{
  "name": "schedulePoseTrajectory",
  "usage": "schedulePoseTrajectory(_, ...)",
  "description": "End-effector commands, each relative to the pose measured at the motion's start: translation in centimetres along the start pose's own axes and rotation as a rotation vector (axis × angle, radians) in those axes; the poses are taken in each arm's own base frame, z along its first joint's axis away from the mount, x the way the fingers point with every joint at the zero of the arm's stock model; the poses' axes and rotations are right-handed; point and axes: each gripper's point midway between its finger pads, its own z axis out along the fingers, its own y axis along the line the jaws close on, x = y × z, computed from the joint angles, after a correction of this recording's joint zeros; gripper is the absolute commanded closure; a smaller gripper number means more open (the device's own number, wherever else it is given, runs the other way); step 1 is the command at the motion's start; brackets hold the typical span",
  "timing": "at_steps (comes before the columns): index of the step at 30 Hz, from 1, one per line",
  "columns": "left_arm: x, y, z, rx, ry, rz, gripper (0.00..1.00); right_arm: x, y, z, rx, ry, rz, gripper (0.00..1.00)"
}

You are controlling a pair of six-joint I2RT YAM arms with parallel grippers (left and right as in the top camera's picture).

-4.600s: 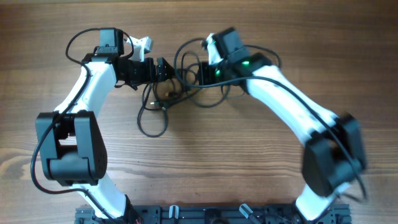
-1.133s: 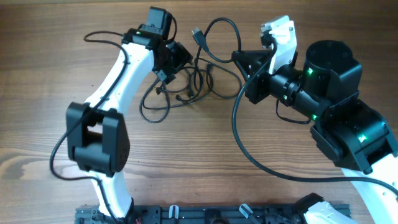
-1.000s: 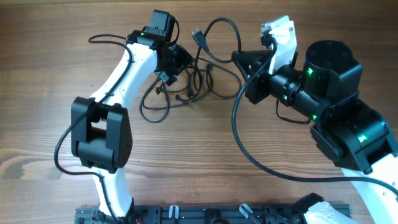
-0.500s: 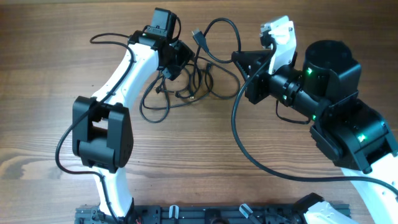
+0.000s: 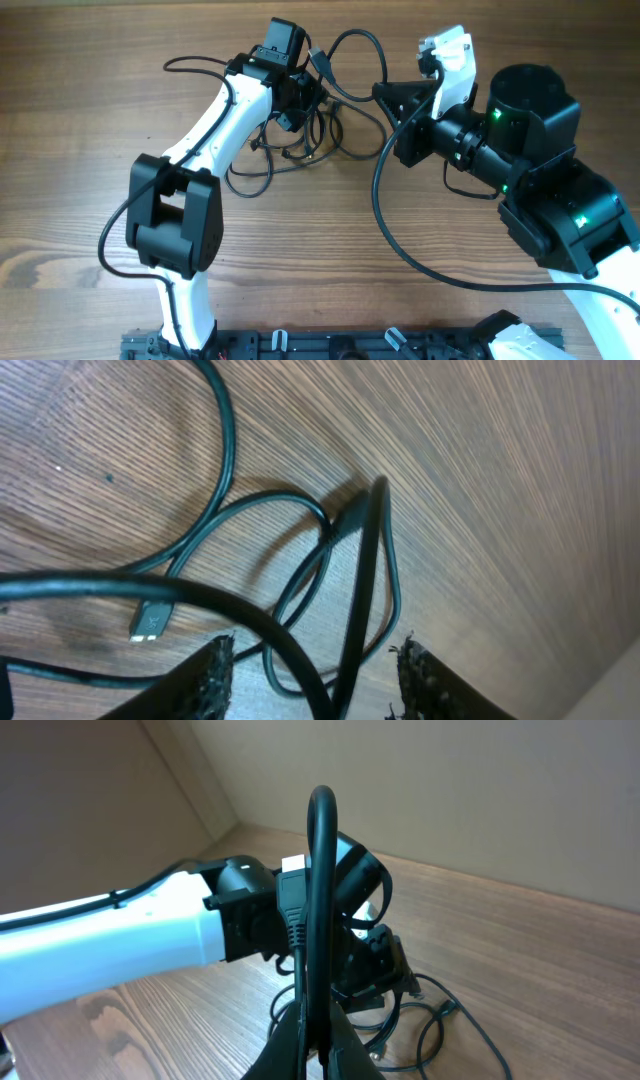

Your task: Untangle cables

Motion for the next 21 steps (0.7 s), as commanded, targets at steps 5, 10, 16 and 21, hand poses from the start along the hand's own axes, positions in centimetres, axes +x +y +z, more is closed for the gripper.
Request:
schedulePoseTrajectory(5,-1.5,1.6,1.9,-0.064,-0.061,-0.030,0.61,0.1,-0.3,0.1,0.012,0.006,-0.040,0.95)
schedulePoseTrajectory(10,-2.1,0.9,1.9,-0.033,-0.082,-0.026,0.61,0.3,-0.3,0.1,0.013,0.016,-0.038,0.96)
schedulePoseTrajectory(16,-3.5,0.4,1.6,0.004,-0.108,-0.036,0.58,0.3,-0.3,0.1,0.014,0.016,-0.038,0.96)
schedulePoseTrajectory(21,-4.1,0.7,1.5,0.010,-0.104,-0.067,0.88,0.3,-0.3,0.2,0.014,0.018,-0.037,0.96)
